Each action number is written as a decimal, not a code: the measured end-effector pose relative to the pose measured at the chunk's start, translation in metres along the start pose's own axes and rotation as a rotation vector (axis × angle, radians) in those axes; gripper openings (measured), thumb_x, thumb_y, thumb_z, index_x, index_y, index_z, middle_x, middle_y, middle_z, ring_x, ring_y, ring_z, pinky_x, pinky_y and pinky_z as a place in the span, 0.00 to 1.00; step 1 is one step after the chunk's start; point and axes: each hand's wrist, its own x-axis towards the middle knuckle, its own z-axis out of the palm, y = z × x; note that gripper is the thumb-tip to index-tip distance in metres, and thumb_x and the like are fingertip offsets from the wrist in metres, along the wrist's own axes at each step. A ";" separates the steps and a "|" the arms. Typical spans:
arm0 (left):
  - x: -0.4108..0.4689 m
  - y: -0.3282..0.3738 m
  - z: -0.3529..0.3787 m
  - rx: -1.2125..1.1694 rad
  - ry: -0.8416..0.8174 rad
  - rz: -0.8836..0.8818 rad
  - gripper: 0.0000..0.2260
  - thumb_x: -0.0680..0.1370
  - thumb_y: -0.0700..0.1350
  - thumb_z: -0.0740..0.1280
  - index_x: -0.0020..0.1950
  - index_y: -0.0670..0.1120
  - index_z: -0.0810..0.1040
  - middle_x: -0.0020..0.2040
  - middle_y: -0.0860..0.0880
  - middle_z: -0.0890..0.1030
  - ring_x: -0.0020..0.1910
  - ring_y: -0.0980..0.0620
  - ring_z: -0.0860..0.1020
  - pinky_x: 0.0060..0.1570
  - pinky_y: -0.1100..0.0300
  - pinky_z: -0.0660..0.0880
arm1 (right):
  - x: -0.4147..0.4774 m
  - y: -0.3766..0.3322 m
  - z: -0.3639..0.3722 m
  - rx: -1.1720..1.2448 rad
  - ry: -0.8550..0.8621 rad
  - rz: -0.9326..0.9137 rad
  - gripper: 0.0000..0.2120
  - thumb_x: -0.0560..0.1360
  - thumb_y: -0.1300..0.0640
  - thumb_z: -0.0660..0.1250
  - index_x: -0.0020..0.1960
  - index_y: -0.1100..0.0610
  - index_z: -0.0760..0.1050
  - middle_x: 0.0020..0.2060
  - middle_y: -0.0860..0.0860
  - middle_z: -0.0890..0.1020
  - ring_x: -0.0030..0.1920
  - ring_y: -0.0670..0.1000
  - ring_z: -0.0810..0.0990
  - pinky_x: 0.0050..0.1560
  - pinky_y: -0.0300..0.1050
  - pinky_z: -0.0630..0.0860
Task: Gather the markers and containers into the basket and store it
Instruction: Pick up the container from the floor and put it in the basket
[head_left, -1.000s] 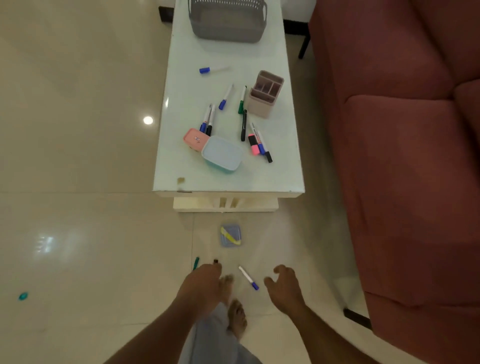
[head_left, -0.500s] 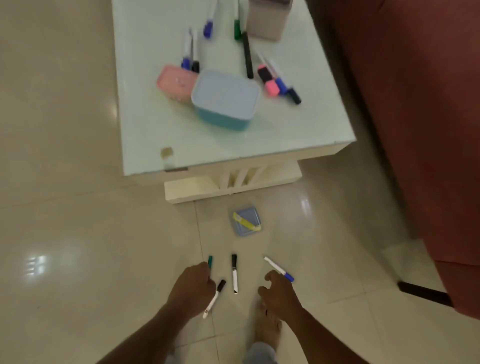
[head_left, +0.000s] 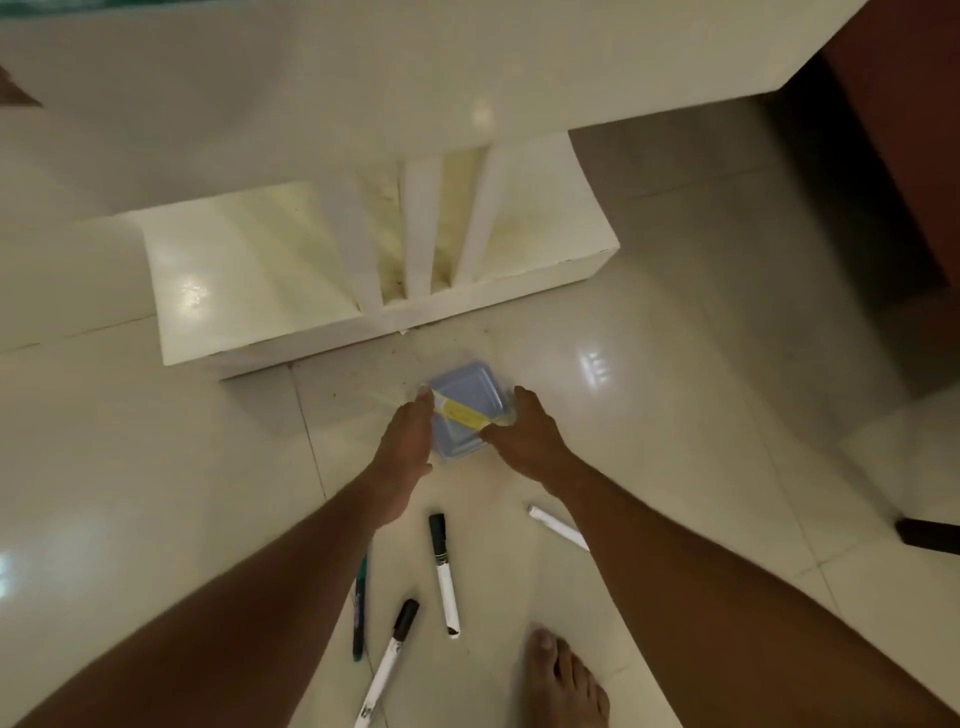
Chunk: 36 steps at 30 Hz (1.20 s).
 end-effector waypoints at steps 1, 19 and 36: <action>0.003 0.000 0.002 -0.065 -0.016 -0.032 0.25 0.80 0.63 0.54 0.72 0.50 0.67 0.69 0.49 0.71 0.66 0.47 0.71 0.63 0.47 0.67 | 0.002 -0.001 0.003 0.025 -0.006 0.000 0.34 0.73 0.54 0.70 0.74 0.58 0.60 0.70 0.58 0.68 0.70 0.61 0.66 0.67 0.50 0.66; -0.251 0.065 -0.100 0.041 0.136 0.060 0.15 0.73 0.51 0.69 0.45 0.39 0.77 0.43 0.43 0.78 0.42 0.47 0.76 0.43 0.52 0.73 | -0.259 -0.111 -0.010 1.328 0.031 0.403 0.24 0.75 0.45 0.69 0.61 0.62 0.74 0.56 0.59 0.79 0.54 0.59 0.82 0.44 0.53 0.83; -0.389 0.382 -0.277 0.227 -0.070 0.049 0.13 0.78 0.40 0.66 0.62 0.39 0.76 0.53 0.38 0.82 0.51 0.39 0.82 0.47 0.44 0.82 | -0.377 -0.439 -0.075 1.360 -0.012 0.073 0.21 0.73 0.51 0.69 0.63 0.59 0.76 0.53 0.59 0.84 0.48 0.55 0.84 0.42 0.48 0.81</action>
